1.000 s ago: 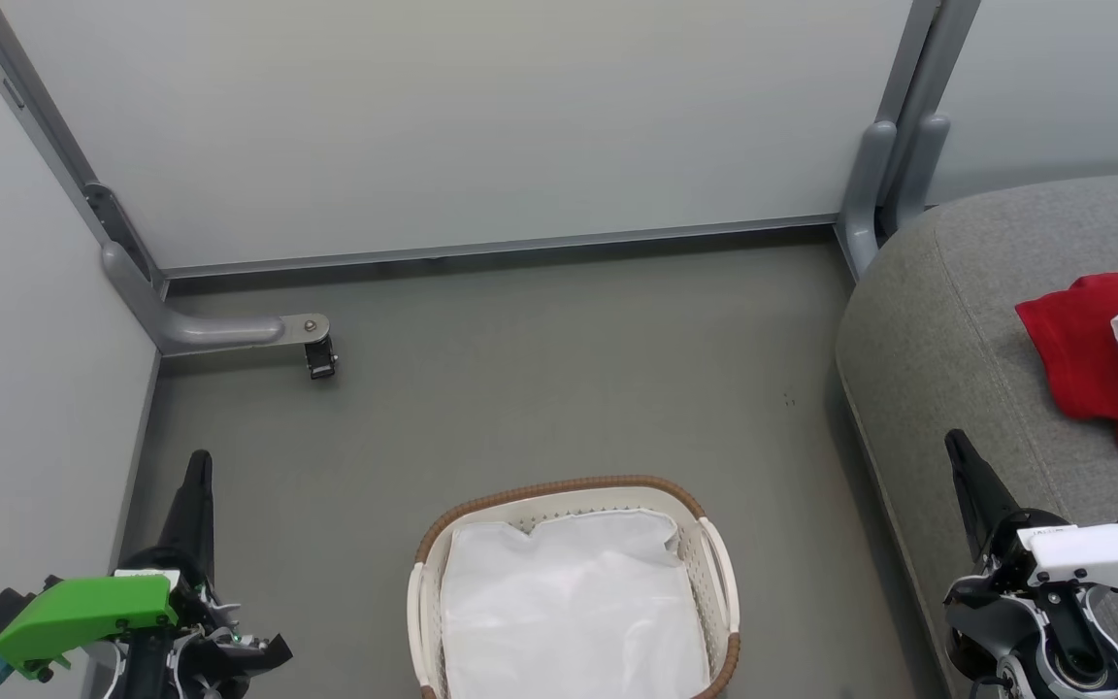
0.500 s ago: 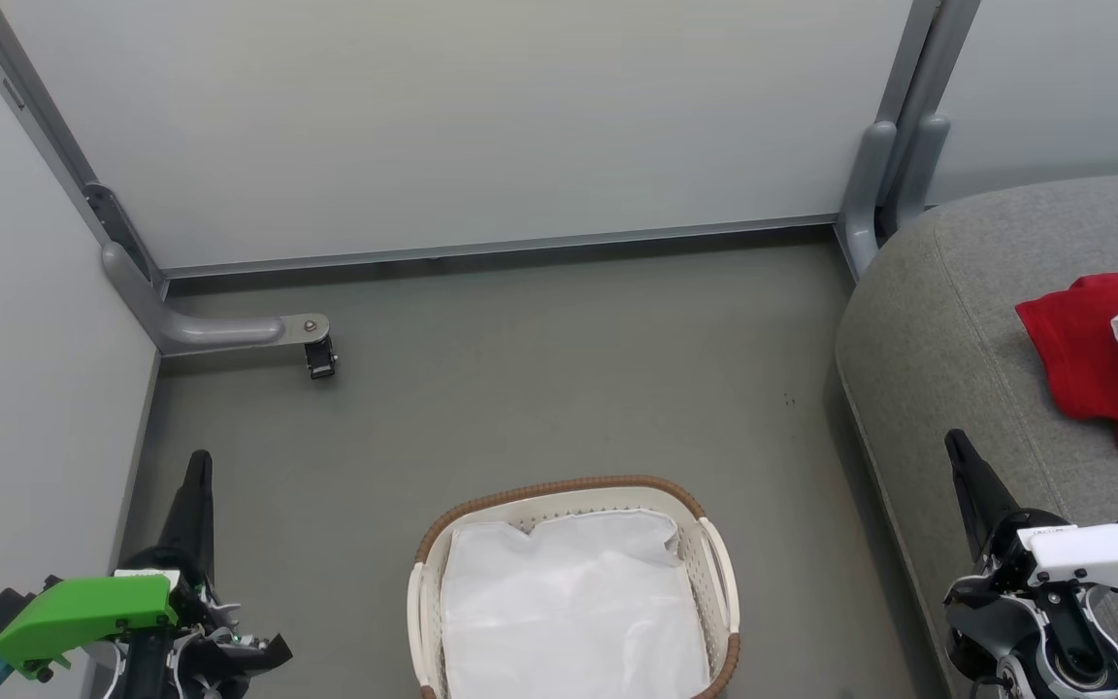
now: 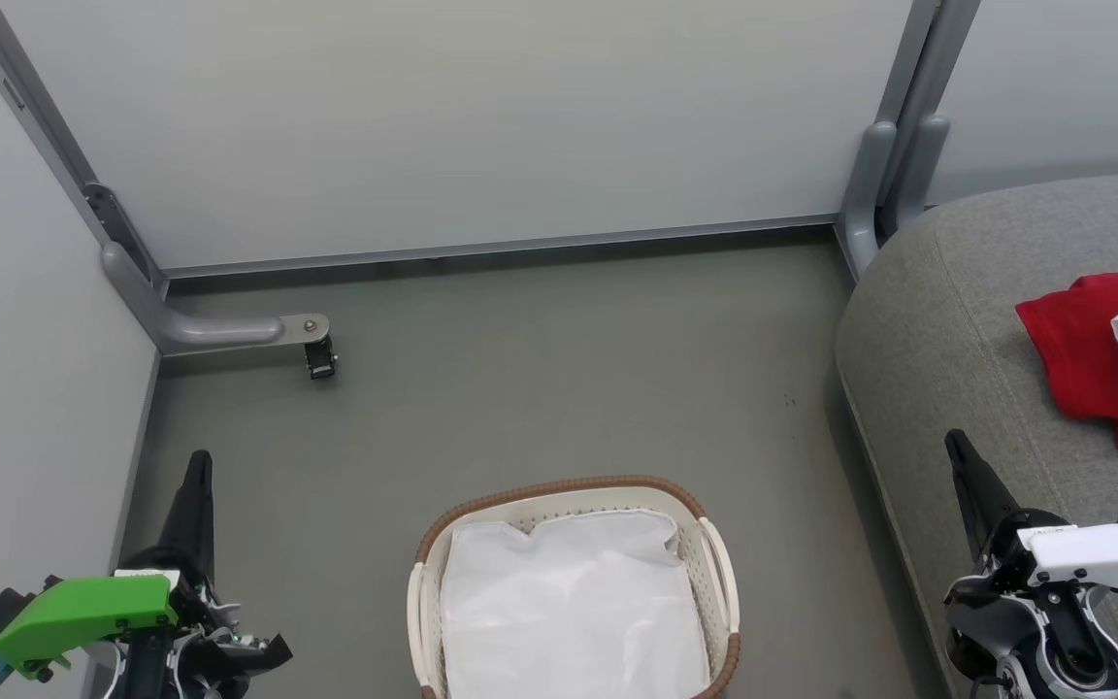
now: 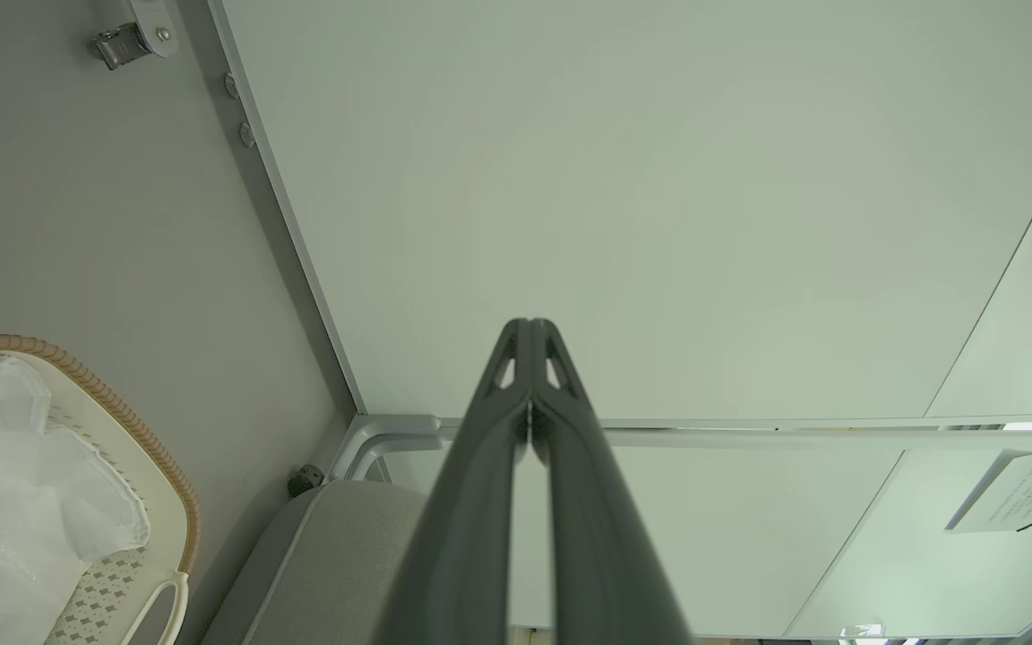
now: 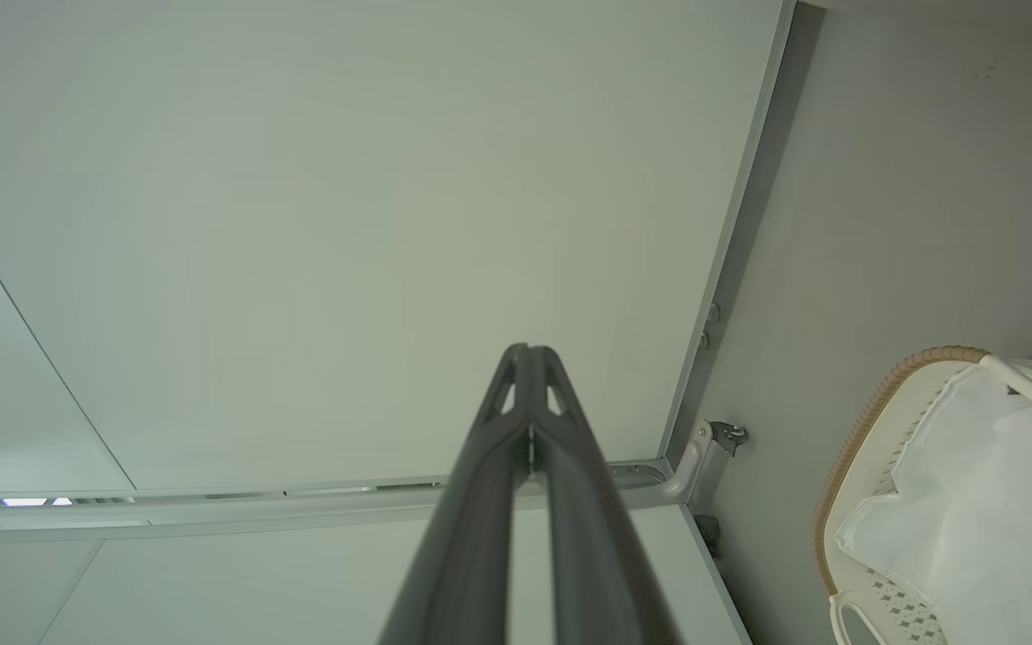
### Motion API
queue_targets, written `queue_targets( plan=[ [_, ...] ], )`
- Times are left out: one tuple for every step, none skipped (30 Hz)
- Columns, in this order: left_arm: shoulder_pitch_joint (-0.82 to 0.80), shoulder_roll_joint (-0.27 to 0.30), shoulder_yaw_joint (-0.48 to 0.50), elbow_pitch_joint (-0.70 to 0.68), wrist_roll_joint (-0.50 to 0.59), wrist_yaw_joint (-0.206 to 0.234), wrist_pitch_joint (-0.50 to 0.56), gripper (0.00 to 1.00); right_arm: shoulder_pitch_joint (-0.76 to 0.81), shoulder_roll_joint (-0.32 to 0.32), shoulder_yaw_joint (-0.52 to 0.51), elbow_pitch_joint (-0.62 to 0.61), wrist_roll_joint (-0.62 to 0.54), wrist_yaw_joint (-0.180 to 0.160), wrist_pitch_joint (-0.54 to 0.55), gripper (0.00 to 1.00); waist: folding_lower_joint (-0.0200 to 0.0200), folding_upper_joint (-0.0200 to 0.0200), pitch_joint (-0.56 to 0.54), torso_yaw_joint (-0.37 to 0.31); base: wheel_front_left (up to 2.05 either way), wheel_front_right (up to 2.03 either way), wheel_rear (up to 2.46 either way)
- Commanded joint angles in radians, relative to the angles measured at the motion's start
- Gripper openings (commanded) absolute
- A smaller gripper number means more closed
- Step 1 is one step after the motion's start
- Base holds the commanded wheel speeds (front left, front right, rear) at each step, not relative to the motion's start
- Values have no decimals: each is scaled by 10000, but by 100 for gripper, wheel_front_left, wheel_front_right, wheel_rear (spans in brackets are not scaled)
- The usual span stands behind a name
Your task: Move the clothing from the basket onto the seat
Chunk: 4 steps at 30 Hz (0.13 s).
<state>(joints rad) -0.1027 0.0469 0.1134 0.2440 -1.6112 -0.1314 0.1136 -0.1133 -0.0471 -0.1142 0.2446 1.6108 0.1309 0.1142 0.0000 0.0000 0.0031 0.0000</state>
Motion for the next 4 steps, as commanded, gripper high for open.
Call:
queue_targets(
  plan=[
    [-110,62,22,-11,-32,14,44,0,108,-59,-20,-30,42,-3,31,0,0,0,0,0,0,0,0],
    [-110,62,22,-11,-32,14,44,0,108,-59,-20,-30,42,-3,31,0,0,0,0,0,0,0,0],
    [-110,62,22,-12,-32,14,44,0,108,-59,-20,-30,42,-3,31,0,0,0,0,0,0,0,0],
    [-110,62,22,-12,-32,14,44,0,108,-59,-19,-30,42,-3,31,0,0,0,0,0,0,0,0]
  ],
)
